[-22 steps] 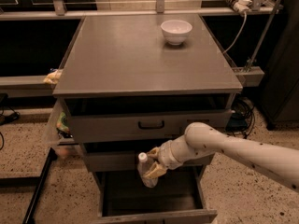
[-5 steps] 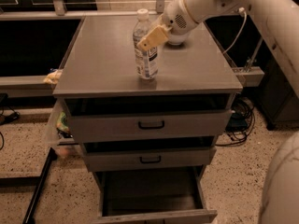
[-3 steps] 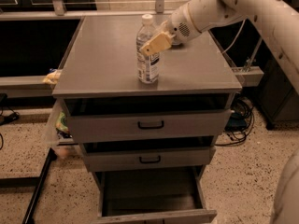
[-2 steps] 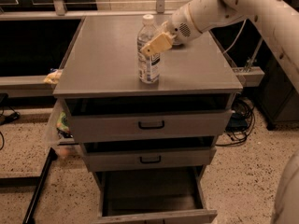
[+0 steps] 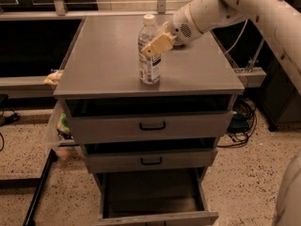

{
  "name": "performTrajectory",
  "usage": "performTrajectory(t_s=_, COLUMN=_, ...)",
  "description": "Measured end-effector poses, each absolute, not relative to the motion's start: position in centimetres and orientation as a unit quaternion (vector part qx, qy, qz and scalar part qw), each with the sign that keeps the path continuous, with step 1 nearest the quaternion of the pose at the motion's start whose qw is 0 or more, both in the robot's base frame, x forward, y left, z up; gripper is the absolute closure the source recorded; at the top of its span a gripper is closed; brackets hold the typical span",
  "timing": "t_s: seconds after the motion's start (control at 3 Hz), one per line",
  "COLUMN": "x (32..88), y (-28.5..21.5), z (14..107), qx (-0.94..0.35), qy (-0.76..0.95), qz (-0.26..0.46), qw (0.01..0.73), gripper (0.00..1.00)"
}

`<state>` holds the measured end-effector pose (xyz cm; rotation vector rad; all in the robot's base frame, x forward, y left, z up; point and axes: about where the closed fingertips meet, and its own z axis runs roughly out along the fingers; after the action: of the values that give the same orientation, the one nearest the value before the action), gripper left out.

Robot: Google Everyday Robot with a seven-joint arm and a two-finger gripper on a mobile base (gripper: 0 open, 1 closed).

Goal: Pick blue plastic bottle from bottom drawer and place on counter

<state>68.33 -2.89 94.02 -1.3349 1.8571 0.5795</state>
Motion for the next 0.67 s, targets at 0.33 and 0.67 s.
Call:
performTrajectory(t_s=0.33, x=68.33, y=-2.89, z=94.02, qx=-0.523, qy=0.728, qz=0.227, qw=0.381, gripper=0.11)
performTrajectory(t_s=0.67, x=68.33, y=-2.88, z=94.01, qx=-0.523, qy=0.728, qz=0.227, qw=0.381, gripper=0.00)
